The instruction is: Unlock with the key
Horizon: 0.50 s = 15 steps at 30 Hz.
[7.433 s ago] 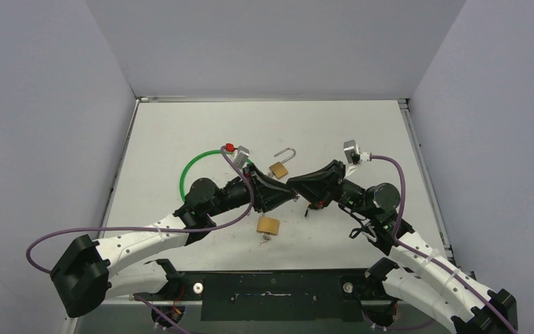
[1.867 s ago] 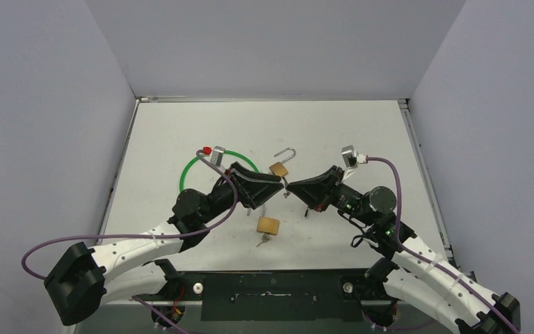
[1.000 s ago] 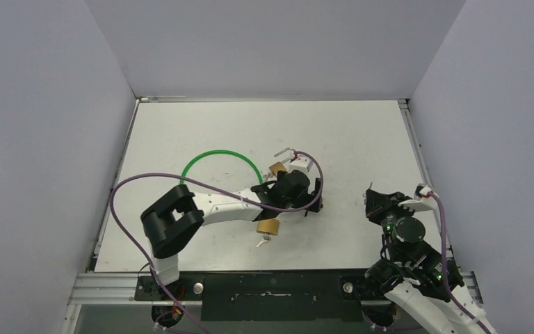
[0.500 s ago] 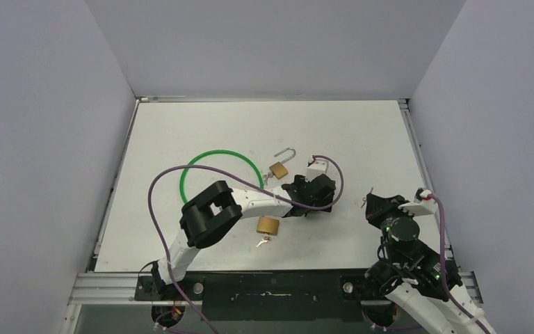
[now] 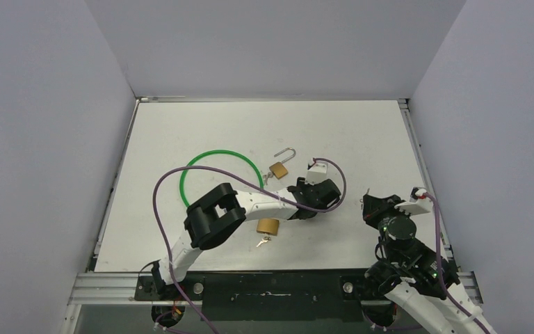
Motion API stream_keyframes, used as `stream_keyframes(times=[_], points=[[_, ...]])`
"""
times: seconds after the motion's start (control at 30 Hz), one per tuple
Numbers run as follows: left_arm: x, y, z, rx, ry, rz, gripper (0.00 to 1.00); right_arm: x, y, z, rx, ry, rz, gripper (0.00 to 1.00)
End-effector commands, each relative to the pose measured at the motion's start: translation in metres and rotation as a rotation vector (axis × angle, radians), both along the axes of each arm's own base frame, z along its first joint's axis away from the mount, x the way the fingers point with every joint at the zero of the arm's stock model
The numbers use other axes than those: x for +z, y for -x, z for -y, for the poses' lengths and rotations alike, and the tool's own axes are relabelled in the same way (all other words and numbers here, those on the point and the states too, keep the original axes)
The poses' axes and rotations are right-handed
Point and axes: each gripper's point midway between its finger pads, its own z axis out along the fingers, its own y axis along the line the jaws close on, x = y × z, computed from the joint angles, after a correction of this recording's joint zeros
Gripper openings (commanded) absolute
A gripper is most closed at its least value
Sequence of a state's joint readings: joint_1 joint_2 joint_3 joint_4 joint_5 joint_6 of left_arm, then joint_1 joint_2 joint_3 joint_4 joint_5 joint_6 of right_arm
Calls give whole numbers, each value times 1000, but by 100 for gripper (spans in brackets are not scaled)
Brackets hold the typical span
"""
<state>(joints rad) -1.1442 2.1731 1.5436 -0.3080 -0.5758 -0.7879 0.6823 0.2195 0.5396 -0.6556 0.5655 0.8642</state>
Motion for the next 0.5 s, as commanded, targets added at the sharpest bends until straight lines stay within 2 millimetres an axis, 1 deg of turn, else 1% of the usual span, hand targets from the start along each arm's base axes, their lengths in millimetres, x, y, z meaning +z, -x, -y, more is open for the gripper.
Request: stream_keyframes(times=[0.0,0.07,0.1,0.13,0.2,0.3,0.4,0.47], points=[[-1,-4,-61,98,-82,-34,39,-2,-5,-21,95,-1,12,0],[-4,-2,-75,127,-78,-48,40,-5,-5,-33,156,-7,19,0],[-6,-1,-80,138,-76,-56,45,-6,-5,-40,185,-13,22,0],[-8,2,-84,146,-75,-65,53,-9,-6,-47,217,-18,25,0],[-12,4,-91,162,-74,-77,65,-13,-5,-59,273,-35,34,0],[-18,3,-94,178,-69,-90,74,-20,-3,-76,361,-59,51,0],[-22,-1,-95,189,-56,-104,75,-25,-1,-86,408,-79,64,0],[-25,-5,-95,196,-44,-109,73,-30,-1,-88,417,-88,58,0]])
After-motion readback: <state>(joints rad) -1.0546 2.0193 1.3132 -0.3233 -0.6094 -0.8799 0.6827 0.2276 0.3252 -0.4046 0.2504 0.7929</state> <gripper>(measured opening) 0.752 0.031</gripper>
